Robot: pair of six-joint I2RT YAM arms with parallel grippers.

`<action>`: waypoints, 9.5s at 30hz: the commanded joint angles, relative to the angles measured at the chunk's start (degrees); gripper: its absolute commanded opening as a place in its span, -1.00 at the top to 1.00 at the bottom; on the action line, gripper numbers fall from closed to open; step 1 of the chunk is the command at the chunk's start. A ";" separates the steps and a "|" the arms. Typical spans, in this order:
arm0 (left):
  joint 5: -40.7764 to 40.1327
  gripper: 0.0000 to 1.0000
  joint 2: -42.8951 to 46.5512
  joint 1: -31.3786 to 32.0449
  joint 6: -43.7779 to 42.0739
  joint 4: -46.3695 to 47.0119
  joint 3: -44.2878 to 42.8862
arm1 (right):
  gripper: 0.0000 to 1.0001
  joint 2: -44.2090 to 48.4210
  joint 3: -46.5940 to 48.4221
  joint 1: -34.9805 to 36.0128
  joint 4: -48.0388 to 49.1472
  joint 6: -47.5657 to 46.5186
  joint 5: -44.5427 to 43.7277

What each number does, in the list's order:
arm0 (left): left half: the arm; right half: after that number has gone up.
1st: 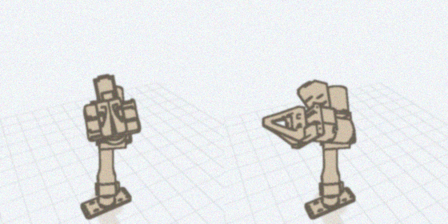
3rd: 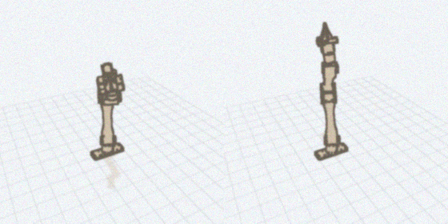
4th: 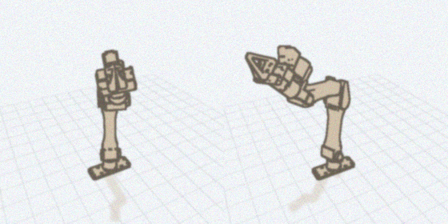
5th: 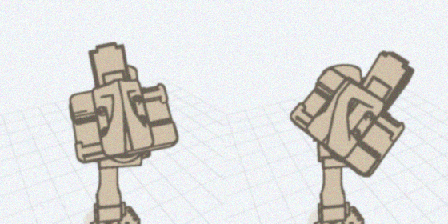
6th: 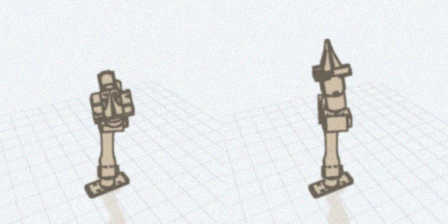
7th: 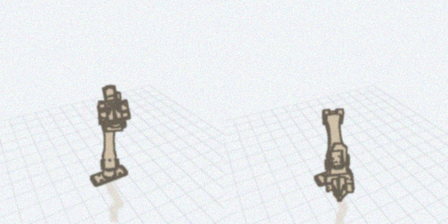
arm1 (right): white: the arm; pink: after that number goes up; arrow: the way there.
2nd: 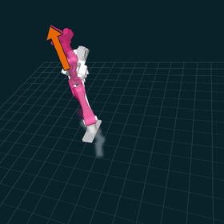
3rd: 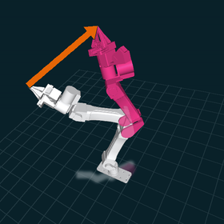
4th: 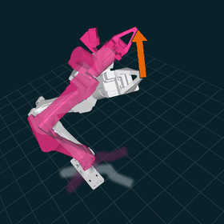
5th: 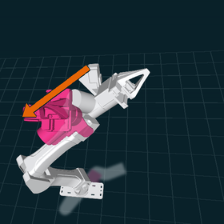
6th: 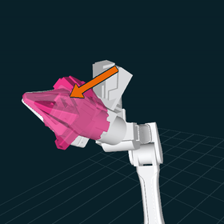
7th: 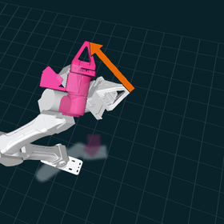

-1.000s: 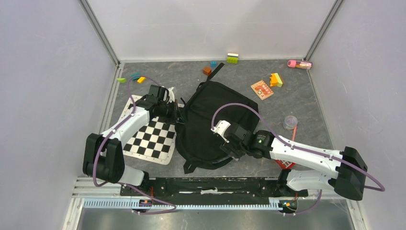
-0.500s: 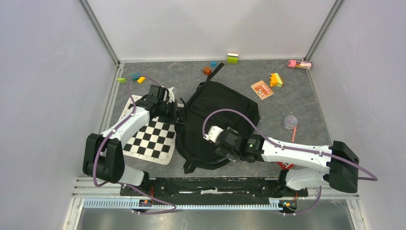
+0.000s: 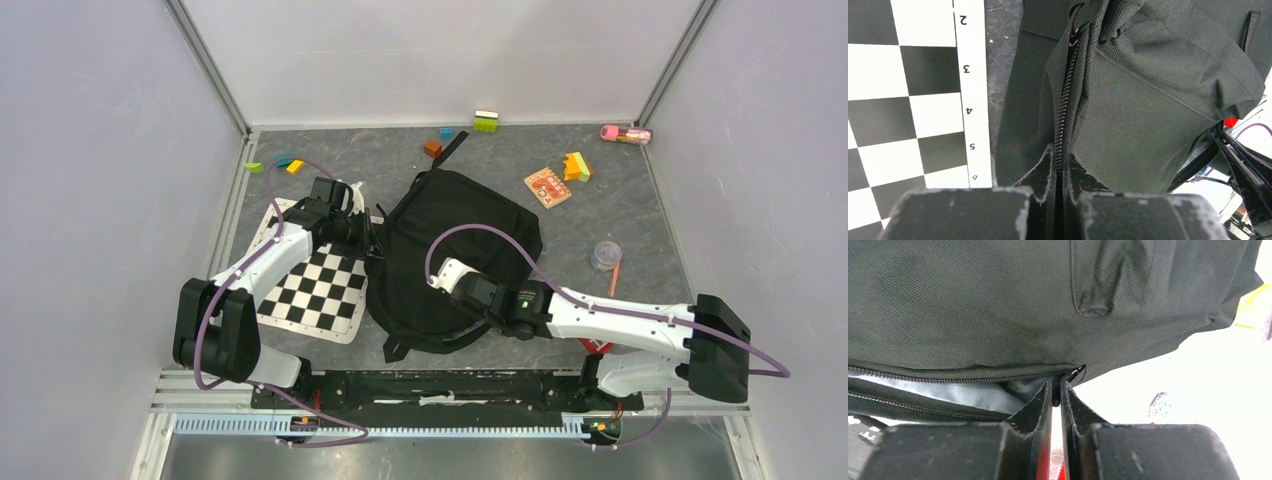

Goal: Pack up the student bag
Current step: Zip the student bag at the center of the board.

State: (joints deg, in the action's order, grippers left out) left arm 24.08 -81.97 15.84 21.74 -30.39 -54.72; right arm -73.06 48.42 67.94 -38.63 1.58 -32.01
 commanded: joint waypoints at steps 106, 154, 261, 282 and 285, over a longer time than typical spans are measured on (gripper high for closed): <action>-8.57 -0.79 41.30 19.00 35.81 -5.06 25.37 | -0.93 12.83 -14.24 -2.02 32.65 13.17 -9.27; -18.36 -0.34 42.26 21.08 21.52 -18.40 10.16 | -0.90 16.63 -20.82 -2.02 33.75 15.90 -7.24; -36.97 0.96 43.11 26.80 29.42 -6.53 16.05 | 1.00 26.77 -19.60 -16.44 28.71 25.32 -4.63; -8.90 0.96 41.58 26.53 21.34 12.01 17.66 | -0.87 25.29 -13.94 -14.16 43.40 -7.61 41.23; -10.20 0.96 42.19 26.48 22.74 12.72 17.71 | -0.87 24.19 -17.79 -7.63 51.95 -11.54 40.21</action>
State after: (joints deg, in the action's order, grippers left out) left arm 12.16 -41.25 42.72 43.81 -24.91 -37.06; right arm -47.68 33.28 54.17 0.78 -2.00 0.93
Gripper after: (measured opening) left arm 0.034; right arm 0.938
